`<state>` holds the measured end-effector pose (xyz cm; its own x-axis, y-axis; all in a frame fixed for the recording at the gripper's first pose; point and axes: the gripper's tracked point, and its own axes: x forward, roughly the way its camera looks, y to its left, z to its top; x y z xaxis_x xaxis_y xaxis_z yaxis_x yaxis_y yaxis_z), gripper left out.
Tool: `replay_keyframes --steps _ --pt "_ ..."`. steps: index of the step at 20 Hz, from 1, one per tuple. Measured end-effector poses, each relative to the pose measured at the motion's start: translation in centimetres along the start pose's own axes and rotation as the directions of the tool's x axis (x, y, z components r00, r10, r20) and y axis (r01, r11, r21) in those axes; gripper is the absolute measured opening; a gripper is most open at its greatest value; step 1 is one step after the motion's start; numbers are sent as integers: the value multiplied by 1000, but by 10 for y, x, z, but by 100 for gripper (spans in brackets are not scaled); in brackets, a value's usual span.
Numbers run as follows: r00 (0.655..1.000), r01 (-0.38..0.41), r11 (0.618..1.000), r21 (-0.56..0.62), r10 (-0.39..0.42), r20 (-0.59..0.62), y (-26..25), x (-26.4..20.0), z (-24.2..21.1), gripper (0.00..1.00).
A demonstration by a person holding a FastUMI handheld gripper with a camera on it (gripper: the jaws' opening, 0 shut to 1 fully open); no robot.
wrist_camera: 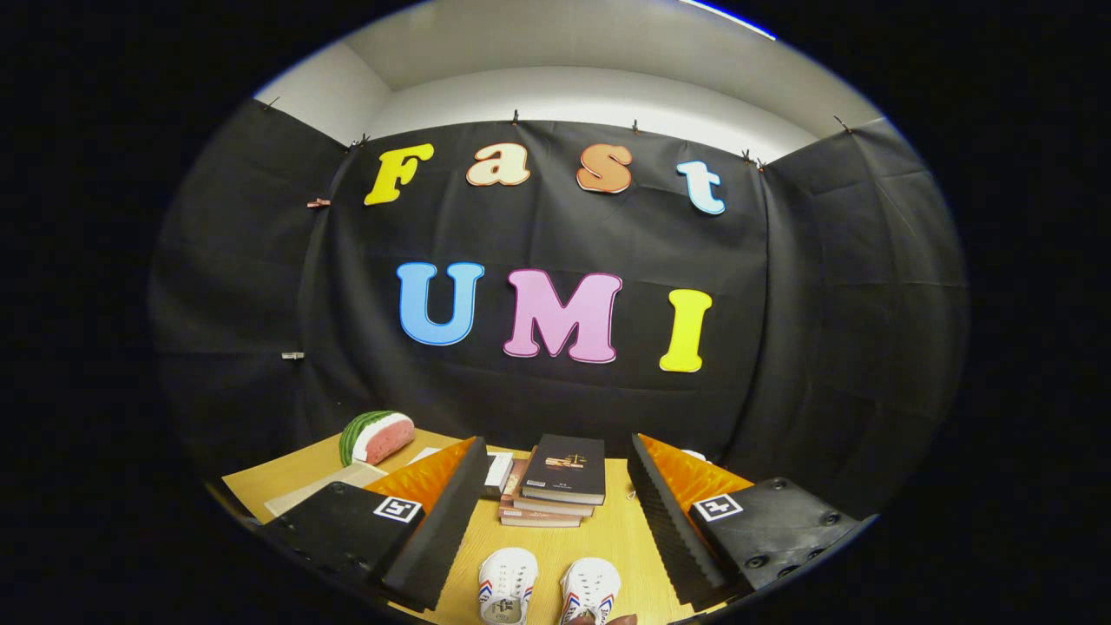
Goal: Open the storage box then place both shoes into the box .Put the left shoe in first, then the right shoe, with the right side of both shoes facing outward in a uniform manner.
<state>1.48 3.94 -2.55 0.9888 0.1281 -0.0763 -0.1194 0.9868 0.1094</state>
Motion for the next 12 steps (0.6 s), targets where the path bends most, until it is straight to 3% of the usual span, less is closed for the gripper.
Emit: replay_keyframes --steps 3,6,9,12 --pt "993 -89 995 41 92 -72 19 6 -22 97" --pt "957 -193 958 213 232 -177 48 8 -56 97" --pt "880 -216 873 437 368 -300 71 9 -101 98" --pt "786 -146 729 669 497 -369 94 10 -144 99"
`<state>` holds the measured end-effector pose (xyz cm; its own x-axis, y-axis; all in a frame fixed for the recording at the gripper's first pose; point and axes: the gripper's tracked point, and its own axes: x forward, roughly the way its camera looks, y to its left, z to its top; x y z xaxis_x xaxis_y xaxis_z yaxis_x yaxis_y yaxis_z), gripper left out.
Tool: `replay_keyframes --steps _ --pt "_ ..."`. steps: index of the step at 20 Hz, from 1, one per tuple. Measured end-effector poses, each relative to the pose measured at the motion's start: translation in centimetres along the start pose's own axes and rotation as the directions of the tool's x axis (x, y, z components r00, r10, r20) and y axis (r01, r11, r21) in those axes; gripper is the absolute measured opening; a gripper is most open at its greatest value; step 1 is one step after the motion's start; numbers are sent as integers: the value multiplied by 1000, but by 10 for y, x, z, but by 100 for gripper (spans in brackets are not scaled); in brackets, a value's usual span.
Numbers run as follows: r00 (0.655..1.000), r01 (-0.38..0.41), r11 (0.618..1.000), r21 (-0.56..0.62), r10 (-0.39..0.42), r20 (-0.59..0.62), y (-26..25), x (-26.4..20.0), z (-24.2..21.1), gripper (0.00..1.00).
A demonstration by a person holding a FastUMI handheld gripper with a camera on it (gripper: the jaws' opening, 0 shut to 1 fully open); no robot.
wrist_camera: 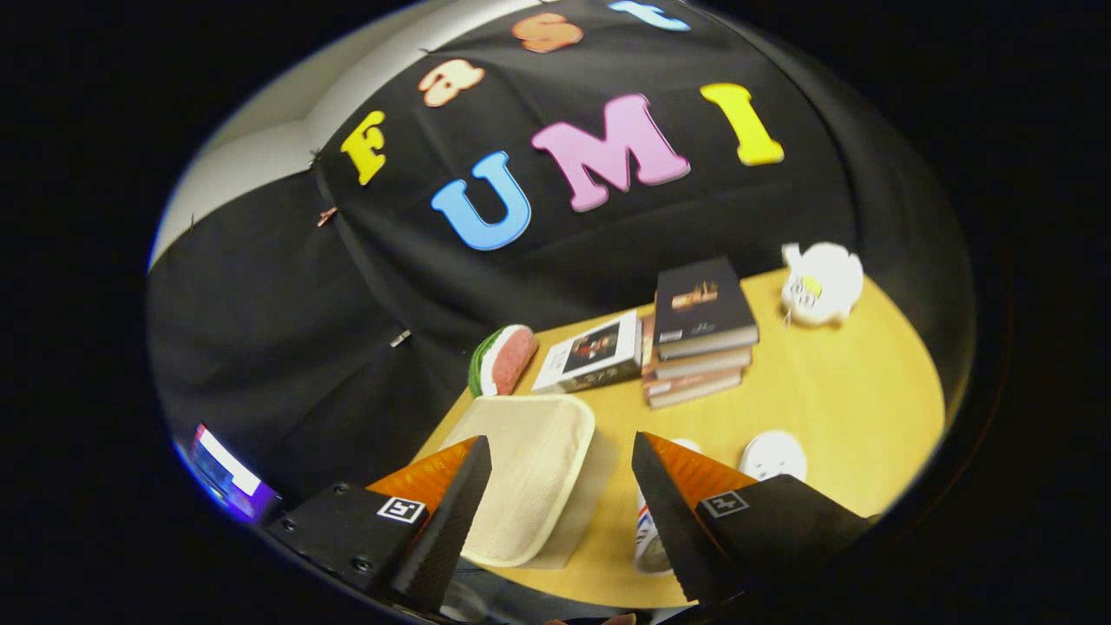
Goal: Open the storage box then place both shoes into the box .Put the left shoe in first, then the right shoe, with the right side of both shoes facing outward in a uniform manner.
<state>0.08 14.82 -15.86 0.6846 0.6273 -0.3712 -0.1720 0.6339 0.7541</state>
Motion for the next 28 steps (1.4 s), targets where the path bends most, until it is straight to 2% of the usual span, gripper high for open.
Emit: replay_keyframes --steps 2,5,8,11,16,17,19,21,23,25,28 --pt "995 -17 990 142 30 -92 -13 21 -25 99" --pt "976 -19 964 266 75 -203 -25 33 -63 98" --pt "944 -23 917 399 151 -293 -21 43 -97 97" --pt "925 -38 849 527 229 -303 -10 54 -109 98" --pt "904 -72 793 605 308 -297 10 60 -117 95" --pt "904 -70 788 612 310 -294 10 58 -113 85" --pt "880 -94 777 622 357 -313 20 52 -116 64" --pt "887 -90 812 577 329 -324 16 46 -116 26" --pt "889 -129 814 566 348 -298 31 40 -102 7" --pt "883 -193 816 545 386 -267 58 32 -83 7" --pt "874 -273 853 446 413 -255 102 28 -55 7"
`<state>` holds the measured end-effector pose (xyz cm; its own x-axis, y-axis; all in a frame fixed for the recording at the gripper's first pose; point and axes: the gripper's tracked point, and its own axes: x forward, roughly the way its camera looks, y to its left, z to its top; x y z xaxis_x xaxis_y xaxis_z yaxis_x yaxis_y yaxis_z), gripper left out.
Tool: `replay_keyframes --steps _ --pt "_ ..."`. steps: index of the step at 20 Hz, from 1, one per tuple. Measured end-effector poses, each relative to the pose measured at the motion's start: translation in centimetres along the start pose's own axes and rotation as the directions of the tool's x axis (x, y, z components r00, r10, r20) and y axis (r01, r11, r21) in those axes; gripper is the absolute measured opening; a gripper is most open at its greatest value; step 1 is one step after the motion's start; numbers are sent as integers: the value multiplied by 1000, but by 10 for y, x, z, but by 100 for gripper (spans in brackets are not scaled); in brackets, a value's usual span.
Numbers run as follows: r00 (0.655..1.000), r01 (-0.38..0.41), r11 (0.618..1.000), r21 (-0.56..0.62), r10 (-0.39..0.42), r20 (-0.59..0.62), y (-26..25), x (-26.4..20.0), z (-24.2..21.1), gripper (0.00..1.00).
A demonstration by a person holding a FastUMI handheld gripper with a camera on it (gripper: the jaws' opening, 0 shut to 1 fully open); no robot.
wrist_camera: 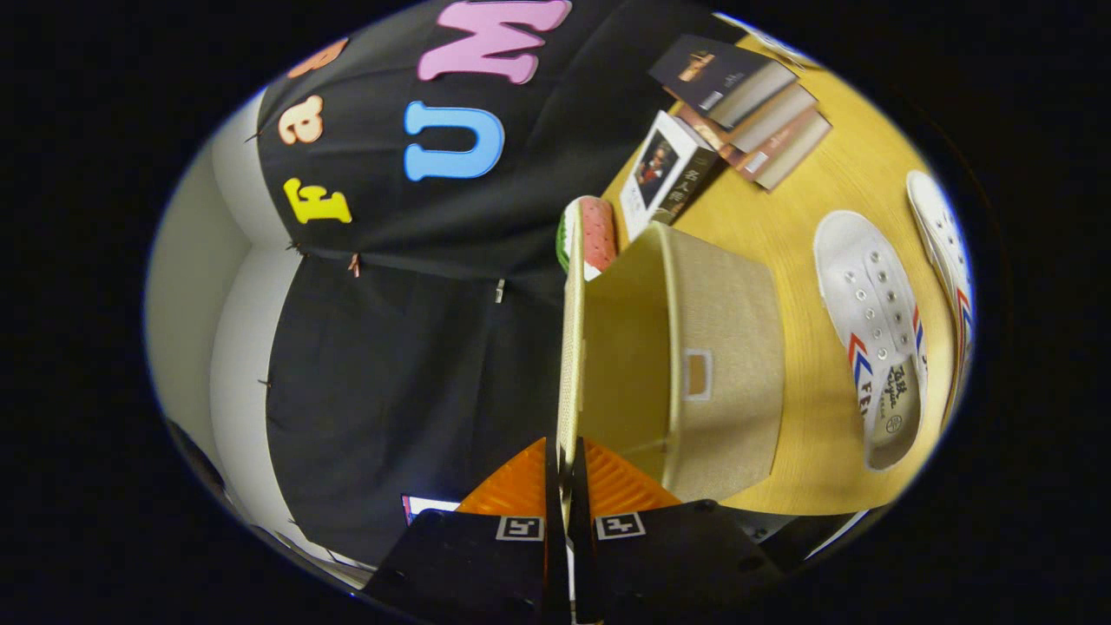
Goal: Open the storage box then place both shoes into the box .Put the left shoe in first, then the right shoe, with the right side of both shoes facing outward in a uniform manner.
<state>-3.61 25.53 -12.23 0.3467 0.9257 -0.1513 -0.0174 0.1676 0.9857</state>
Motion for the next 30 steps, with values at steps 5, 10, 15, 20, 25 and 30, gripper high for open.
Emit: replay_keyframes --steps 5,10,15,20,25,30 --pt "999 -25 979 -203 19 -28 78 40 -2 9" --pt "997 -56 955 -293 37 -70 115 94 -14 14" --pt "990 -59 955 -291 19 -138 120 142 -33 36" --pt "987 -41 948 -316 -11 -163 115 158 -48 87" --pt "997 -35 933 -357 7 -78 115 142 -28 97" --pt "999 -14 927 -374 1 -37 108 134 -14 97"
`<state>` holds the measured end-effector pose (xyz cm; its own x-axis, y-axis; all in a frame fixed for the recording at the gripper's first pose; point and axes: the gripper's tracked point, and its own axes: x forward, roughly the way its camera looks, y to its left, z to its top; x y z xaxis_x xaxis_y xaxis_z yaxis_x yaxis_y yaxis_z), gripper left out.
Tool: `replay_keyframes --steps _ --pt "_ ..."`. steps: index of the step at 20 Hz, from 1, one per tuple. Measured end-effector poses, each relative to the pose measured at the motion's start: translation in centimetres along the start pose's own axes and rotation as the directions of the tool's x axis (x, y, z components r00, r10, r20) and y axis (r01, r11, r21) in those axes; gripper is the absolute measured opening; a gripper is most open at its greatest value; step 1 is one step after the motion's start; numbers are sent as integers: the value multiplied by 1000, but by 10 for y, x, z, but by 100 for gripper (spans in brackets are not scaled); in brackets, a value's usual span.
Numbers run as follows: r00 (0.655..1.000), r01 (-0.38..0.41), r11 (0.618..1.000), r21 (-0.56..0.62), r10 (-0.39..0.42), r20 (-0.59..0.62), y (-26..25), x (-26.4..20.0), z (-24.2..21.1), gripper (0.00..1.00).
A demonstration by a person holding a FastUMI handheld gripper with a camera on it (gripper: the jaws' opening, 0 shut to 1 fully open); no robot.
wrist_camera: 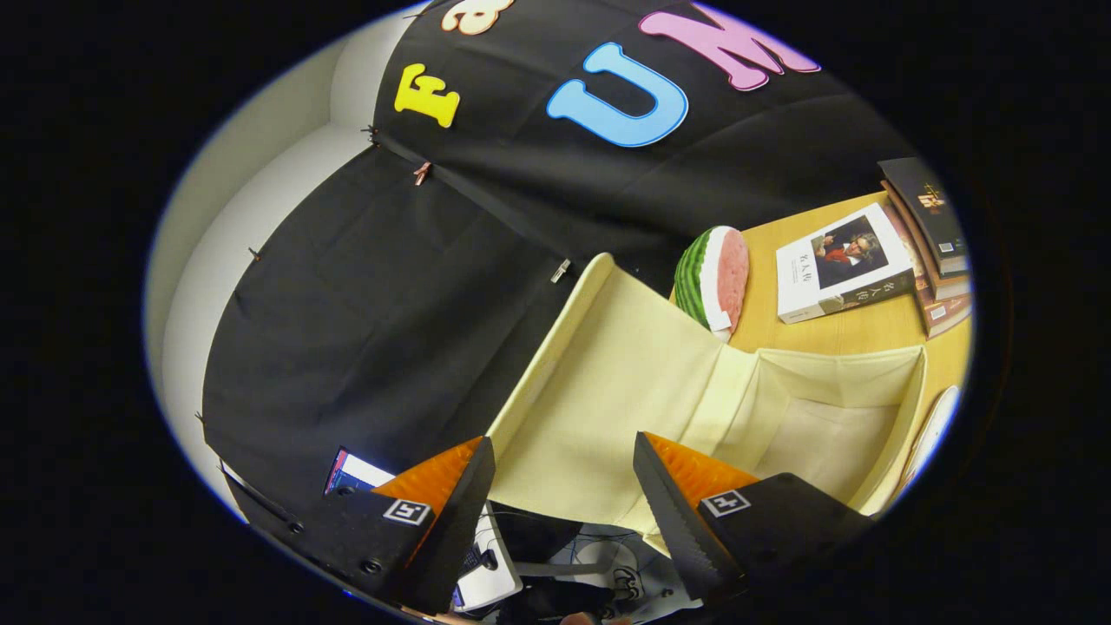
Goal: Open the storage box then place both shoes into the box .Put the left shoe in first, then the right shoe, with the right side of both shoes facing outward in a uniform manner.
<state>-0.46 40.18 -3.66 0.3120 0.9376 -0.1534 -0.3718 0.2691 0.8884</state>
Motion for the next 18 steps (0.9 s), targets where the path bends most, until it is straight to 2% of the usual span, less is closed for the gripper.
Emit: replay_keyframes --steps 3,5,7,9,11,14,18 --pt "1000 -1 1000 9 1 1 4 5 2 97" --pt "999 40 999 -34 -39 35 -10 -11 6 97" --pt "988 134 988 -83 -126 93 -39 -40 15 97" --pt "961 246 962 -122 -225 163 -74 -81 26 97" --pt "916 373 914 -160 -335 219 -110 -126 32 97" --pt "828 554 793 -252 -495 262 -168 -184 28 97" --pt "725 683 655 -322 -662 192 -237 -229 -16 97"
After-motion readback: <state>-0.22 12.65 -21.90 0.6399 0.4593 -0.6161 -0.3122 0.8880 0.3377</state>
